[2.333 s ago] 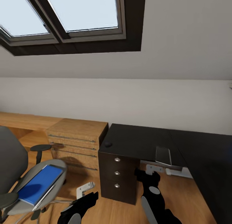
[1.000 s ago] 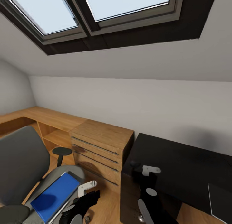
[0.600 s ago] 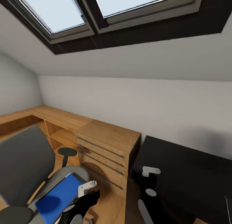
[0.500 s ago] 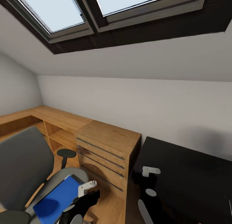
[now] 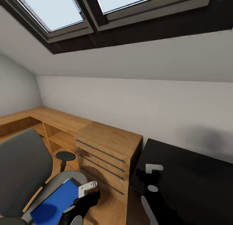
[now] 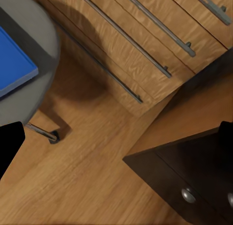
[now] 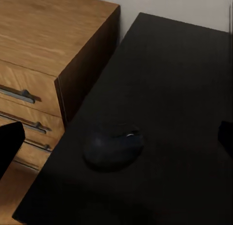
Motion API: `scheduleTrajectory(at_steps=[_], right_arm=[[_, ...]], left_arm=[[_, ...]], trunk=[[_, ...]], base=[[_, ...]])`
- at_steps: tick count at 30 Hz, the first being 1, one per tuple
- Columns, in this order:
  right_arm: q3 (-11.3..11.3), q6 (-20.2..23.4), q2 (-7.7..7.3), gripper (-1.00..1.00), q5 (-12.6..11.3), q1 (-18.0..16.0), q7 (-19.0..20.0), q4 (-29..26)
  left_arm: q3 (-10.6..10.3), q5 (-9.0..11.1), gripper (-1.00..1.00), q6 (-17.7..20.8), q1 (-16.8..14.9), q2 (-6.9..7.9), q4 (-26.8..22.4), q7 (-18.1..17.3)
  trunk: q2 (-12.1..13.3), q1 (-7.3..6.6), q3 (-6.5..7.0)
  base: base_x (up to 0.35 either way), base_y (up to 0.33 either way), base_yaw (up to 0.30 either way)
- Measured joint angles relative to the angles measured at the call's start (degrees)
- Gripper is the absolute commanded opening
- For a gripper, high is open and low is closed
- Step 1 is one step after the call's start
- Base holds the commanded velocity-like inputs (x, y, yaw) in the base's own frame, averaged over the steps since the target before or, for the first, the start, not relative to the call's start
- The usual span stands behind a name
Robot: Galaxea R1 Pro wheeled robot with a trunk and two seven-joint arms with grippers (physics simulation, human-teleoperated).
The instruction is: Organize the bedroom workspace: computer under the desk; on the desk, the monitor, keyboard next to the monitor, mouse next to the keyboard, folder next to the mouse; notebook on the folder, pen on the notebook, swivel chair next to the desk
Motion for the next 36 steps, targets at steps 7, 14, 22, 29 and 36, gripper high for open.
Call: scheduleTrajectory(at_steps=[7,14,22,29,36], right_arm=[[-0.9,-12.2,0.09,1.00,-0.6,-28.5,9.7,44.5],[-3.5,-20.9,0.03,1.00,-6.2,-36.2,16.6,61.7],[-3.8,-21.1,0.22,1.00,-7.9,-36.7,16.6,62.9],[-3.9,-21.1,0.16,1.00,-7.9,-36.7,16.6,63.1],[-3.9,-20.0,0.25,1.00,-7.9,-36.7,16.6,63.2]], left_arm=[[0.0,0.1,1.00,0.1,0.1,0.00,-3.6,0.0],[-0.2,0.2,1.00,0.3,0.1,-0.07,-5.7,0.0],[-1.0,0.3,1.00,0.3,0.1,-0.07,-5.9,0.0],[-1.2,0.1,1.00,0.3,0.1,0.00,-5.8,0.0],[-1.2,0.1,1.00,0.2,0.1,-0.07,-5.5,2.6]], trunk=[[0.0,0.00,0.01],[-1.6,0.87,-0.72],[-4.8,2.63,-2.16],[-7.6,4.17,-3.42],[-10.4,5.71,-4.67]], base=[[0.000,0.000,0.000],[0.000,0.000,0.000],[0.000,0.000,0.000],[0.000,0.000,0.000],[0.000,0.000,0.000]])
